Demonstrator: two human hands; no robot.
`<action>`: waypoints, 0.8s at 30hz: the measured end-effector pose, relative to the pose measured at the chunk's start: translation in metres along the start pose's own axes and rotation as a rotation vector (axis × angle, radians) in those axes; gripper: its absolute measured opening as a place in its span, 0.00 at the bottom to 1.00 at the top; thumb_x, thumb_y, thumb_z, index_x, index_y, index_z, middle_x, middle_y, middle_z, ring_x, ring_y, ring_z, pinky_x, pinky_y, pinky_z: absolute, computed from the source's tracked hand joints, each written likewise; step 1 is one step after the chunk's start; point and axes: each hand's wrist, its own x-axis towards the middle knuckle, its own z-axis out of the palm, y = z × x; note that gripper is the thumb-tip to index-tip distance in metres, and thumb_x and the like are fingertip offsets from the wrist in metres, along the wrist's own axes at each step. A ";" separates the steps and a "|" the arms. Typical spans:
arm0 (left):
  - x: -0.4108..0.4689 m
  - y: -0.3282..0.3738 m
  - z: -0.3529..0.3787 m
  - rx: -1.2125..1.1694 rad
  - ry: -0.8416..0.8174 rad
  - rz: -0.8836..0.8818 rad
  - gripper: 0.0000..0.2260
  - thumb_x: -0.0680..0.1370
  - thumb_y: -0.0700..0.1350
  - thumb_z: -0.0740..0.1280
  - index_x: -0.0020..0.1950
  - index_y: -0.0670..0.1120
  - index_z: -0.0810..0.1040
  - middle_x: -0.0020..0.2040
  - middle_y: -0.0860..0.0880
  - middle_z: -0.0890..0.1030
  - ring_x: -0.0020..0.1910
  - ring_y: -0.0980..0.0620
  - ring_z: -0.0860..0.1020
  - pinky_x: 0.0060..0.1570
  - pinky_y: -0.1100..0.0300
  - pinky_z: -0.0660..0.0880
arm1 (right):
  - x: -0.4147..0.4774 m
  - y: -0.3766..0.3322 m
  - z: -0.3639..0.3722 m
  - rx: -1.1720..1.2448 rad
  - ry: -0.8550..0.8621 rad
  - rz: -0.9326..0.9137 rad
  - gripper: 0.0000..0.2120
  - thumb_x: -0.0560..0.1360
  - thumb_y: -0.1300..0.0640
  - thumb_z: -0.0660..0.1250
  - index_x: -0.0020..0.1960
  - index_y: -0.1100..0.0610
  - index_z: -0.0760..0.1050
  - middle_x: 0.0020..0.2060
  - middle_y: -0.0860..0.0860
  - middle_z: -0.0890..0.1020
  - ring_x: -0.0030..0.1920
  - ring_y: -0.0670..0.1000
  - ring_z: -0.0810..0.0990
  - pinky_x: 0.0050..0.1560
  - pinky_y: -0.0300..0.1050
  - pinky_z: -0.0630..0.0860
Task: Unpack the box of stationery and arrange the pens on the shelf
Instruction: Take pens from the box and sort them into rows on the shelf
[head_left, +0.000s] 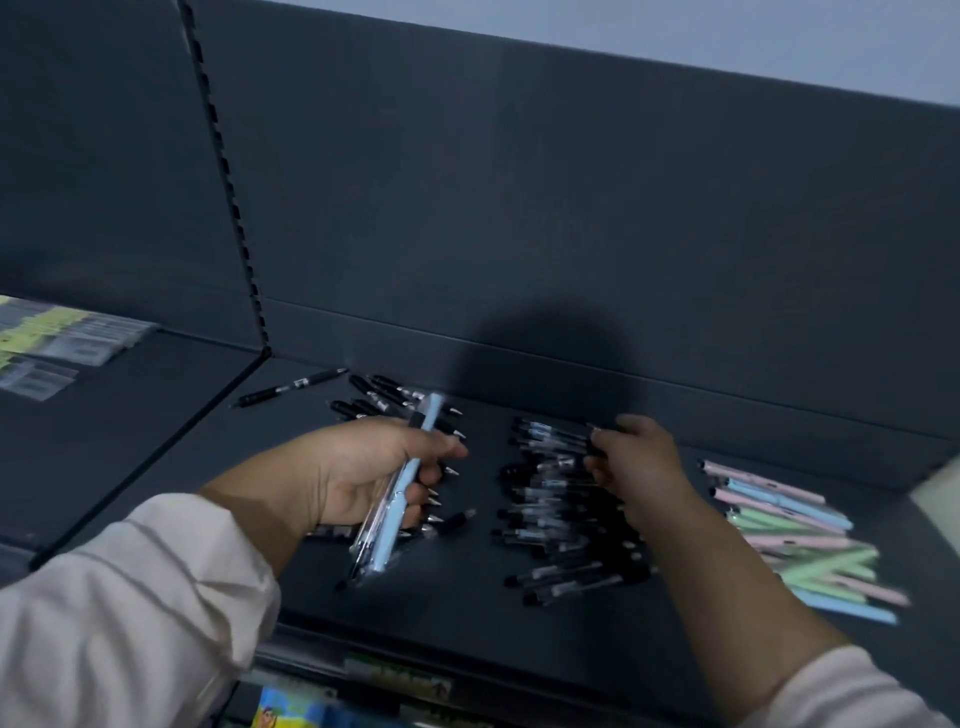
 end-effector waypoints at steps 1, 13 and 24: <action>0.002 0.001 0.006 0.012 -0.014 0.005 0.08 0.77 0.43 0.65 0.53 0.41 0.77 0.29 0.49 0.70 0.23 0.53 0.66 0.25 0.62 0.68 | -0.001 0.001 -0.003 -0.120 0.049 -0.100 0.23 0.78 0.61 0.64 0.72 0.56 0.64 0.60 0.55 0.75 0.44 0.52 0.80 0.48 0.48 0.78; 0.026 0.014 0.079 0.289 -0.172 0.002 0.08 0.74 0.31 0.63 0.51 0.40 0.73 0.33 0.44 0.76 0.27 0.51 0.75 0.29 0.60 0.74 | -0.039 -0.017 -0.012 -0.078 -0.545 -0.325 0.06 0.75 0.65 0.67 0.44 0.55 0.76 0.35 0.51 0.78 0.33 0.45 0.76 0.34 0.36 0.74; 0.045 0.003 0.074 0.227 0.038 0.118 0.03 0.74 0.37 0.69 0.45 0.43 0.78 0.39 0.44 0.84 0.29 0.55 0.79 0.30 0.64 0.76 | -0.004 0.022 -0.081 0.350 -0.289 0.040 0.10 0.78 0.64 0.62 0.40 0.54 0.71 0.32 0.51 0.79 0.32 0.48 0.78 0.37 0.41 0.72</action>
